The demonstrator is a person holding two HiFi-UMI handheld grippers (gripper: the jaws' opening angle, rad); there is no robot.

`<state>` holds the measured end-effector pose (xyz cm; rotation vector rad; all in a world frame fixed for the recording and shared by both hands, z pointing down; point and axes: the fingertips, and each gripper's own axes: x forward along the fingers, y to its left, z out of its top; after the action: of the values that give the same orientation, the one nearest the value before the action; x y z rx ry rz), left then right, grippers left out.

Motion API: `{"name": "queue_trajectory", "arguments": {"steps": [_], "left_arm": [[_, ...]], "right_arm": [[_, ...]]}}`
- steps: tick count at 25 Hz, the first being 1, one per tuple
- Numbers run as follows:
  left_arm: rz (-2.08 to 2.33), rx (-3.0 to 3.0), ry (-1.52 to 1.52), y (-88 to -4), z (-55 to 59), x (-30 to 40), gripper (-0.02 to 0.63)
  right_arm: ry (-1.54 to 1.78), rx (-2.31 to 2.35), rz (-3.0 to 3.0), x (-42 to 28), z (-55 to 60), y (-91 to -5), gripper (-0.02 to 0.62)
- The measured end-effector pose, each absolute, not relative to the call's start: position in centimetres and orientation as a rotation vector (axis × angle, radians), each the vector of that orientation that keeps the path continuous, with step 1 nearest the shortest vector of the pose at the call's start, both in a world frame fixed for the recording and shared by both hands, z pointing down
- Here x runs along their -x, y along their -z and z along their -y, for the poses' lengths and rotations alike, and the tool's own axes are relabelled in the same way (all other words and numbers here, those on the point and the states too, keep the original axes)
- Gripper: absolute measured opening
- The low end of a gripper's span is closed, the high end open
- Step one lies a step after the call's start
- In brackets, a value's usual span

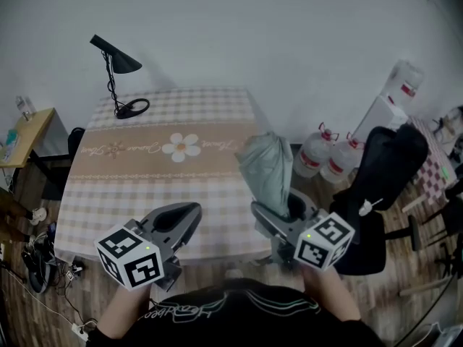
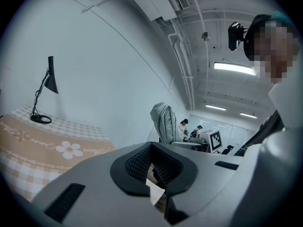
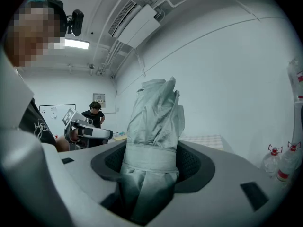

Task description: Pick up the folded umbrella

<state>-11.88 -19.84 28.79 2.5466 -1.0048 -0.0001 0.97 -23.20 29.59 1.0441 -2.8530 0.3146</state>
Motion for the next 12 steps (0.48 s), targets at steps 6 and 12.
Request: {"name": "queue_trajectory", "arguments": {"steps": [6,12], "left_arm": [[1.001,-2.548,-0.005,-28.86,20.17,11.95,-0.003],[0.997,-2.548,-0.007,-29.21,20.67,11.76,-0.003]], "right_arm": [[-0.313,-1.037,2.849,-0.65,23.53,-29.70,0.279],[-0.308,-1.037,2.850,-0.62,24.09,-29.81,0.279]]}}
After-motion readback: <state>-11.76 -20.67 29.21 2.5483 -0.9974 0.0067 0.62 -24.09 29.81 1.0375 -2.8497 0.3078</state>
